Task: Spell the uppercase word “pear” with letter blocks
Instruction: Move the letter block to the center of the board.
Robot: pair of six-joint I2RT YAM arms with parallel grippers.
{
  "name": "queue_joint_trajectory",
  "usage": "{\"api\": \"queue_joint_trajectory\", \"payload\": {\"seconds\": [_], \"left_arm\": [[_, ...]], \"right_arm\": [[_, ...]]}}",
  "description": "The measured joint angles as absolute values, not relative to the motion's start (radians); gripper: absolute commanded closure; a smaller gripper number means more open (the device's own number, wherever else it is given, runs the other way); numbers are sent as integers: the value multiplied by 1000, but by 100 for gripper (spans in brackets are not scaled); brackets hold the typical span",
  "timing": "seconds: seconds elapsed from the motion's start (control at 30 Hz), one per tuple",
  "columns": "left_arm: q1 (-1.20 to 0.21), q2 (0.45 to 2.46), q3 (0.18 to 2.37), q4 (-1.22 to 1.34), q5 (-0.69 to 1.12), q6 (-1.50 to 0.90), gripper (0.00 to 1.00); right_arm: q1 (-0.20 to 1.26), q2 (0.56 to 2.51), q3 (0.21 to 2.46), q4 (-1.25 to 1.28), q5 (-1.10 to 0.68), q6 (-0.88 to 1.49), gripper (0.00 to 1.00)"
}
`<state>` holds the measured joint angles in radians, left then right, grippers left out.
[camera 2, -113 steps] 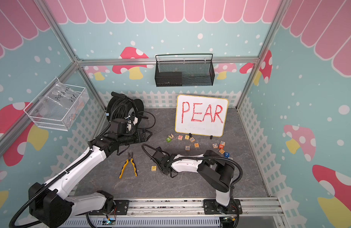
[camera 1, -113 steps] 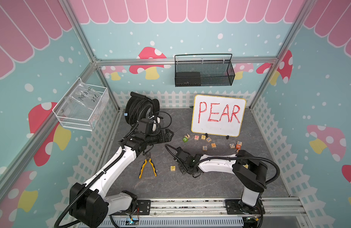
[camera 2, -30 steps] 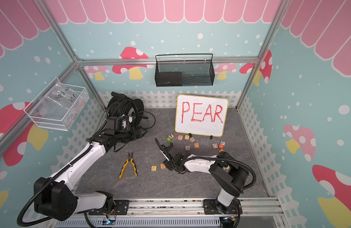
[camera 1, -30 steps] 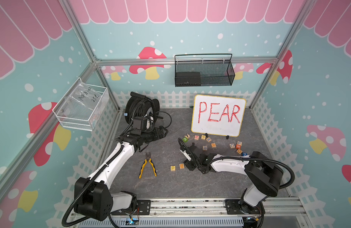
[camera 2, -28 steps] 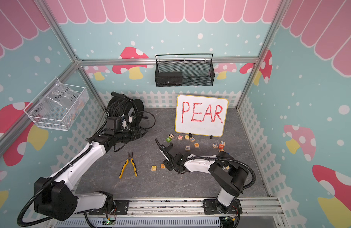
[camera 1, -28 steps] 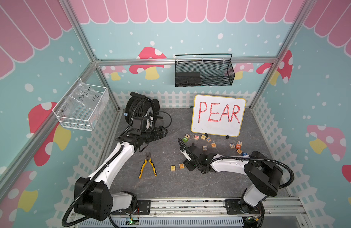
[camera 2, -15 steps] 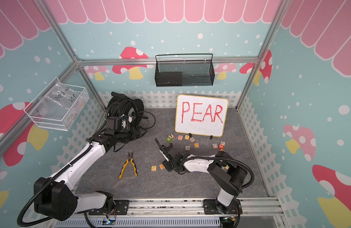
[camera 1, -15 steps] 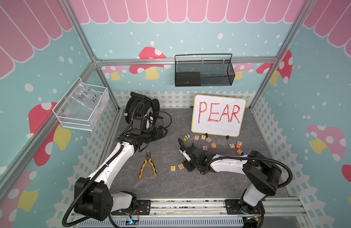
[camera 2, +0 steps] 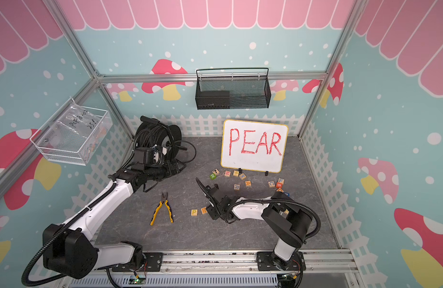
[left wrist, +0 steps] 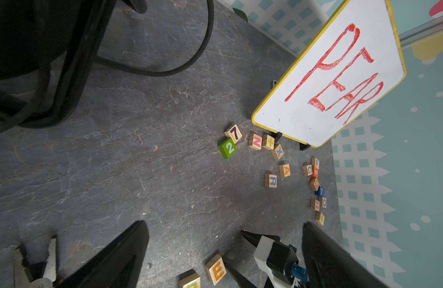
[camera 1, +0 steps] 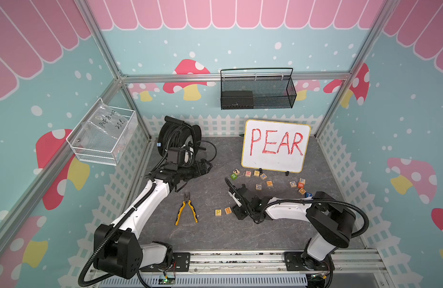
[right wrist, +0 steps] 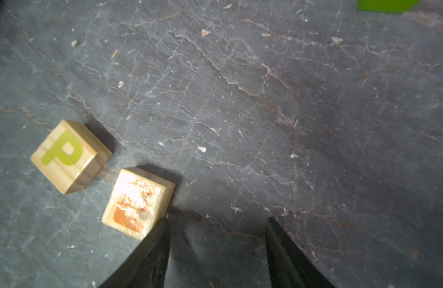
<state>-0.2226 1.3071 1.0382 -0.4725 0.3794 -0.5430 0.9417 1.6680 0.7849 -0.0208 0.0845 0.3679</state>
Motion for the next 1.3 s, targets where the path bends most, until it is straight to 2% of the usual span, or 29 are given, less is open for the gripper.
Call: {"api": "queue_joint_trajectory", "payload": {"seconds": [1.3], "left_arm": [[-223, 1305, 1038, -465, 397, -548, 2]], "right_arm": [[970, 1691, 805, 1, 62, 386, 38]]}}
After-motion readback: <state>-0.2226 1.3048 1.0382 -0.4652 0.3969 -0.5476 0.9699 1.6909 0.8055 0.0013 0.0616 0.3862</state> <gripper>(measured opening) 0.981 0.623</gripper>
